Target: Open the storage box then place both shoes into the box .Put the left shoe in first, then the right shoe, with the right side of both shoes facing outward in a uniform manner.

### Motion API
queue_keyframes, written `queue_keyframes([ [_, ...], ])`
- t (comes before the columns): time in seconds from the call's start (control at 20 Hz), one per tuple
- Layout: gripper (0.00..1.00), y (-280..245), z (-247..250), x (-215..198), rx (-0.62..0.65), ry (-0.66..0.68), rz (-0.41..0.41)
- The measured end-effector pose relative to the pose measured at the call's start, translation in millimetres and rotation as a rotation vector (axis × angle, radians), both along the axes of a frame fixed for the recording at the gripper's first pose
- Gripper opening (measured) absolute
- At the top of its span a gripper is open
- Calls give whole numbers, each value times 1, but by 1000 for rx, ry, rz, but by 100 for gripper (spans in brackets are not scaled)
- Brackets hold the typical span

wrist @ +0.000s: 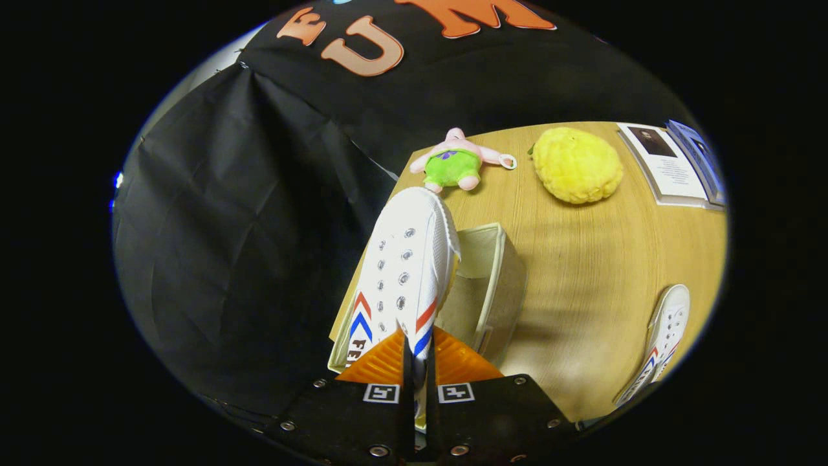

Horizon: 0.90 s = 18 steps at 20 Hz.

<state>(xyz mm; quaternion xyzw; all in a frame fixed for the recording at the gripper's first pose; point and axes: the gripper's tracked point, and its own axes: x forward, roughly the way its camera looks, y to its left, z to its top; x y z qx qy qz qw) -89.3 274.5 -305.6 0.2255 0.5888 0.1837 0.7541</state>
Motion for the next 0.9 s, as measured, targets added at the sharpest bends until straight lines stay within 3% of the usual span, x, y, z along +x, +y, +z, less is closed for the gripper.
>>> queue_keyframes([
  [0.25, 7, 3, -27, -8, -111, 32, 19],
  [0.4, 10, 5, -26, -13, -113, 39, 35],
  [0.6, 29, 10, -17, -29, -72, 46, 71],
  [0.85, 45, -2, 8, -22, -25, -18, 50],
  [0.9, 52, -7, 14, -20, -15, -33, 41],
])
